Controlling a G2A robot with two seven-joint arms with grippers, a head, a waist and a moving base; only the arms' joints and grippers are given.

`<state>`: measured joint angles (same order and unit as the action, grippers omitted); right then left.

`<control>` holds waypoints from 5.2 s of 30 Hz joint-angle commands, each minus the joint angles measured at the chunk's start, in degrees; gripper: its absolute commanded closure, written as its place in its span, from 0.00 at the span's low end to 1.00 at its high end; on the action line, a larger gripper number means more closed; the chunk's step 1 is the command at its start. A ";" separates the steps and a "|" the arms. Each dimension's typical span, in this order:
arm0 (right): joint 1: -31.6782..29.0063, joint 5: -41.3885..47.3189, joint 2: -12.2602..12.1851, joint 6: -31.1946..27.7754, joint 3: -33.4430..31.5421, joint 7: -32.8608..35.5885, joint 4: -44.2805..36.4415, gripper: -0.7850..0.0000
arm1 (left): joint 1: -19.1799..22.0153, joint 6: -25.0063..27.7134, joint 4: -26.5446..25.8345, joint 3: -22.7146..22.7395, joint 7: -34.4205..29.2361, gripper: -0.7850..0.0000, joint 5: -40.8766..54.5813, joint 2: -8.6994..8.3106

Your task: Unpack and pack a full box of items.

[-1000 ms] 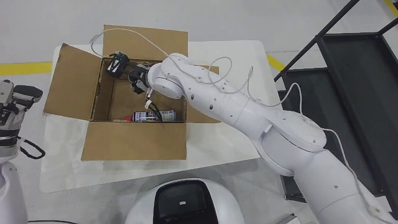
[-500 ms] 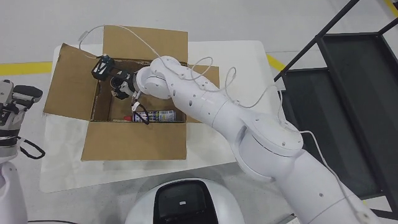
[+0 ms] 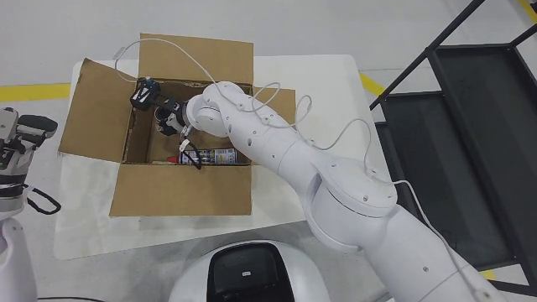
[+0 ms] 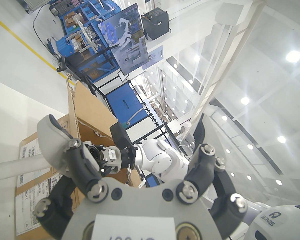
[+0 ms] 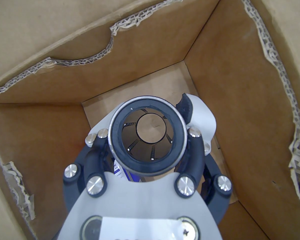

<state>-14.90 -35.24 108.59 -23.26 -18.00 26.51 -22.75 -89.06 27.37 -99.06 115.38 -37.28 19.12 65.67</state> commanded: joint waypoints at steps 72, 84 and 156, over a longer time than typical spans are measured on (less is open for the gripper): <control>-18.49 -17.31 -18.95 9.59 -19.45 4.25 -30.40 0.12 | 0.00 0.00 0.00 0.00 0.00 0.00 0.00 0.00; -39.77 -29.27 -27.86 3.87 -35.87 7.36 -66.97 0.11 | 0.00 0.00 0.00 0.00 0.00 0.00 0.00 0.00; -75.83 -31.25 -34.64 6.21 -58.96 -22.00 -65.90 0.00 | 0.00 0.00 0.00 0.00 0.00 0.00 0.00 0.00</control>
<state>-91.46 -66.83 73.87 -17.24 -77.46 4.27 -89.19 -89.06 27.37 -99.06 115.38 -37.28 19.12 65.67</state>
